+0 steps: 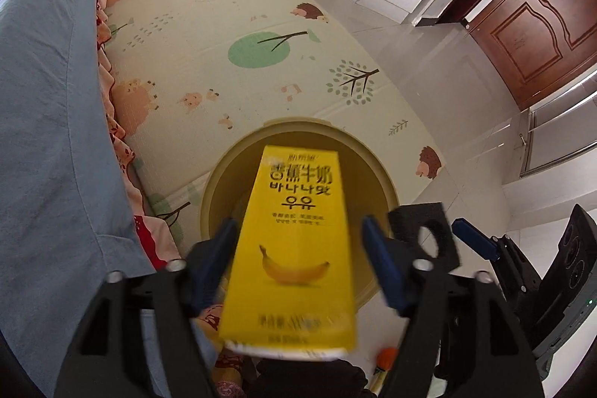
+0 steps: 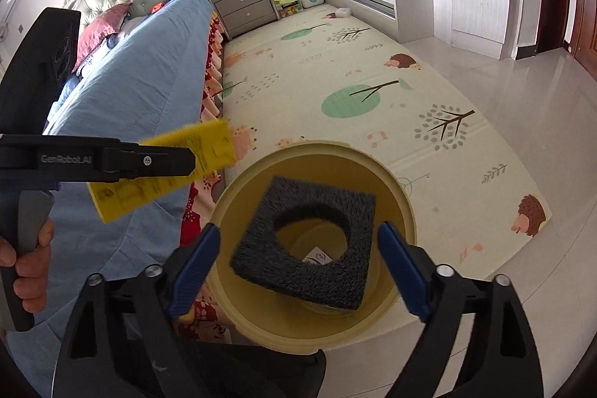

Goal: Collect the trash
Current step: 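Carry the yellow carton with the left tool while the right tool carries the foam, both releasing into the bin, then move both tools back from the bin toward the bed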

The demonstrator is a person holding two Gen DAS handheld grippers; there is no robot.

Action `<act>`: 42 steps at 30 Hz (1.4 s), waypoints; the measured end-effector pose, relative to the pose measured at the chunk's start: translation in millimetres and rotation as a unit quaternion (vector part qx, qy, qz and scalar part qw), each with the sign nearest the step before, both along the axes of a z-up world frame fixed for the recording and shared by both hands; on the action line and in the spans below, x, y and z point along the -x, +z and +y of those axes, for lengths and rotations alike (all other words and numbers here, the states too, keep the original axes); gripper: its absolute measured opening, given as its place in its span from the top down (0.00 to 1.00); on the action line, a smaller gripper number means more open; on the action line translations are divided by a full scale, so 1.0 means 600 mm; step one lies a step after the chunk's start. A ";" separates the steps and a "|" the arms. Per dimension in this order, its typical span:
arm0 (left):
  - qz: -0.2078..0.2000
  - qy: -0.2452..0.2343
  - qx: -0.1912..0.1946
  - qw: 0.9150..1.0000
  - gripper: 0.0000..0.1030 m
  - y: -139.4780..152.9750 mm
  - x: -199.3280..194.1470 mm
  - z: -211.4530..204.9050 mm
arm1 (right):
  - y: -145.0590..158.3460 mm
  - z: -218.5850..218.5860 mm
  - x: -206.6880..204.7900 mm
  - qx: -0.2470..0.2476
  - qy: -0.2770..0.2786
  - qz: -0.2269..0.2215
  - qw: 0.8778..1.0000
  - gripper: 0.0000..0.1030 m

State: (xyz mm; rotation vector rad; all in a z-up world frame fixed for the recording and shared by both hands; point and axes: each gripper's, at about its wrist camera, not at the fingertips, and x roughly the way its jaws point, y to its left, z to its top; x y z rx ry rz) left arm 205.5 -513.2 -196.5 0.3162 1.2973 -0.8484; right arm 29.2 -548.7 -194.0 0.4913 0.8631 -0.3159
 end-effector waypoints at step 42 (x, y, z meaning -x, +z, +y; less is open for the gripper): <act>-0.168 0.101 0.086 0.977 0.10 0.227 0.042 0.333 | 0.183 0.197 -0.023 0.031 0.107 -0.105 0.988 0.14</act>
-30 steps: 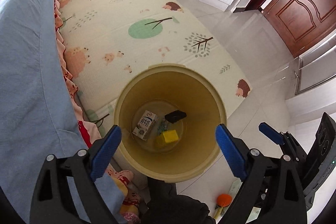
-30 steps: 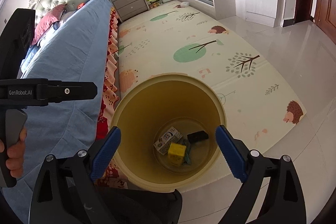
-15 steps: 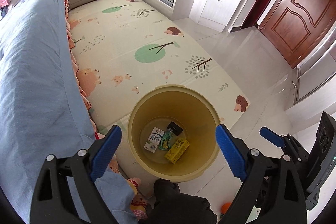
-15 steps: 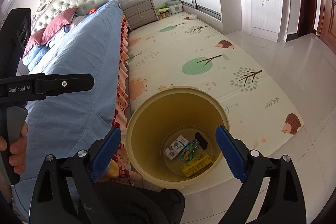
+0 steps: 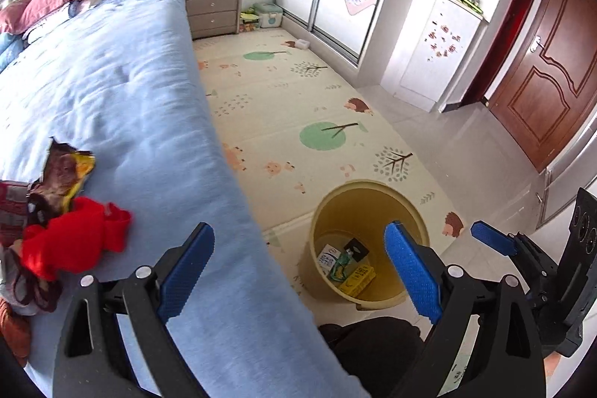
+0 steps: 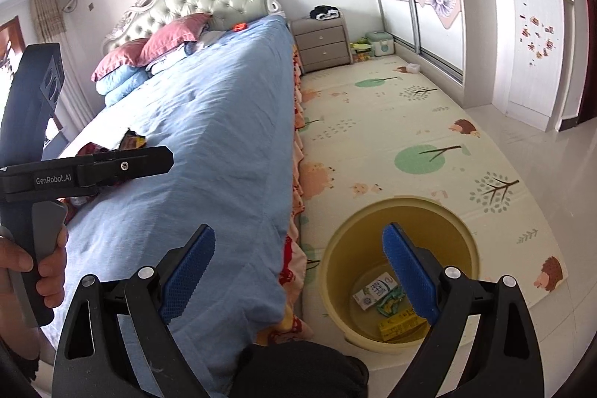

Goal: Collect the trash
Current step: 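Move both tools back from the bin toward the bed, then grasp the orange knit sock with the left tool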

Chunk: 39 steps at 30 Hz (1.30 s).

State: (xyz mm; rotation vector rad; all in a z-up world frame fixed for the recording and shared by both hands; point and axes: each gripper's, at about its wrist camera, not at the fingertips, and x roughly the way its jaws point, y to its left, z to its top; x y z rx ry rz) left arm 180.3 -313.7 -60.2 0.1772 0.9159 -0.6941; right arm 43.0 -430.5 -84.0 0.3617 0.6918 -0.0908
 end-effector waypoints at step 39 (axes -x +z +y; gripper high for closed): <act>-0.040 0.150 -0.026 0.988 0.55 -0.044 -0.054 0.435 | 0.079 0.346 -0.160 0.080 0.180 -0.049 0.979 0.08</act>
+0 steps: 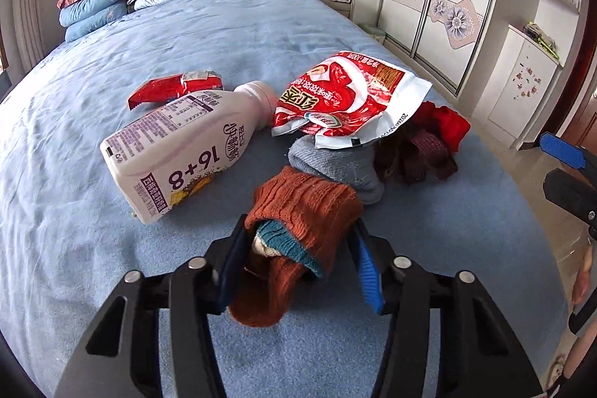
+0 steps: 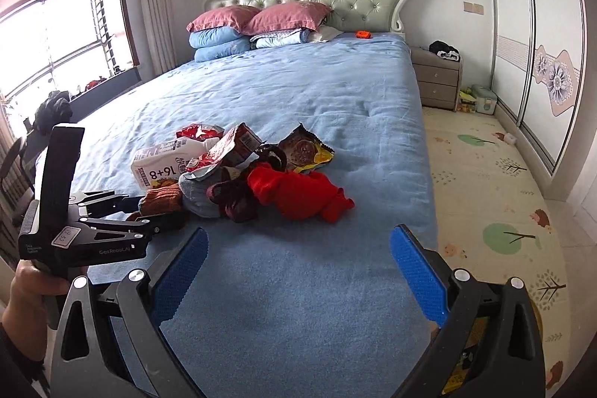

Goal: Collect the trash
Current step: 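Grasp the orange knit sock with the left tool, then grasp the red plush toy with the right tool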

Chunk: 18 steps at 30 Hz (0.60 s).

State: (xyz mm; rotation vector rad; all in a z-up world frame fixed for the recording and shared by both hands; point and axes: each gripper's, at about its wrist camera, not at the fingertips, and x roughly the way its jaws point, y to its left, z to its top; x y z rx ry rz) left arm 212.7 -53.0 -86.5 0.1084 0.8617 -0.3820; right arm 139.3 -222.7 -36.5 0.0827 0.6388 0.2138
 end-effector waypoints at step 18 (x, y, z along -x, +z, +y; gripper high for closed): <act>-0.010 0.010 0.091 0.996 0.73 -0.005 0.009 0.043 | -0.035 0.023 -0.114 0.065 0.028 0.056 0.996 0.27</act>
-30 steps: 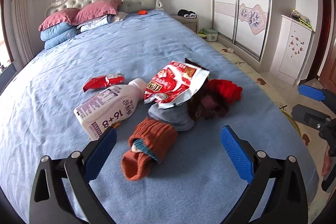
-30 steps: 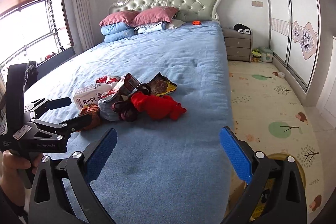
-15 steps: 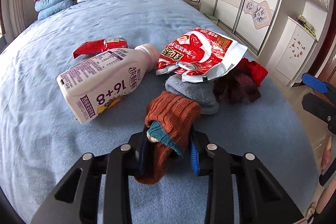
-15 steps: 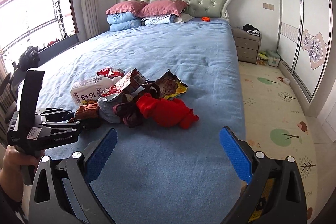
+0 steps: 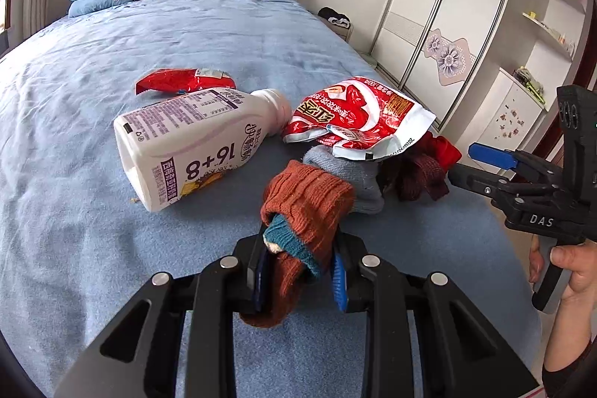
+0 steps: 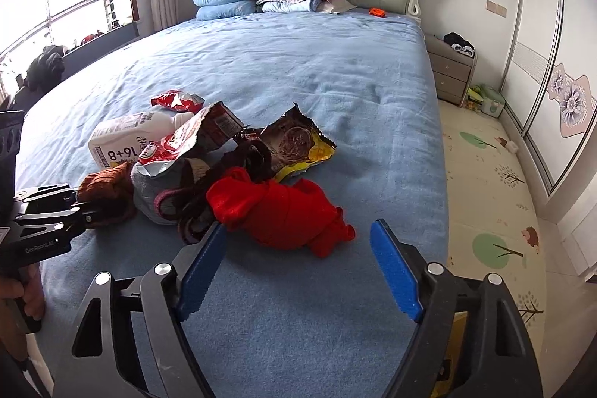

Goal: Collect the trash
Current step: 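Grasp the red plush toy with the right tool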

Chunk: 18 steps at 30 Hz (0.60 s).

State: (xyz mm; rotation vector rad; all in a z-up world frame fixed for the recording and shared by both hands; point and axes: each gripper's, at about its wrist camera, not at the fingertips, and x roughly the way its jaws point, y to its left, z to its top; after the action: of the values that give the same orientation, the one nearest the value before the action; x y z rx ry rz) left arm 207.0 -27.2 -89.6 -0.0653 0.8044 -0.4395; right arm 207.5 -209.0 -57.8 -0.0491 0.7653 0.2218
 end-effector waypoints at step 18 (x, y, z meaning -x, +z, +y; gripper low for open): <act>-0.017 0.020 -0.008 1.000 0.52 0.005 0.004 0.007 | -0.028 0.010 -0.050 -0.012 0.031 0.044 0.999 0.63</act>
State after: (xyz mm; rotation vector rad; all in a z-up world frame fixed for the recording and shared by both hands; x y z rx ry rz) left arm 204.3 -23.2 -86.8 -0.0584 0.7725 -0.3942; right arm 237.7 -202.7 -74.6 -0.0404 0.8486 0.2927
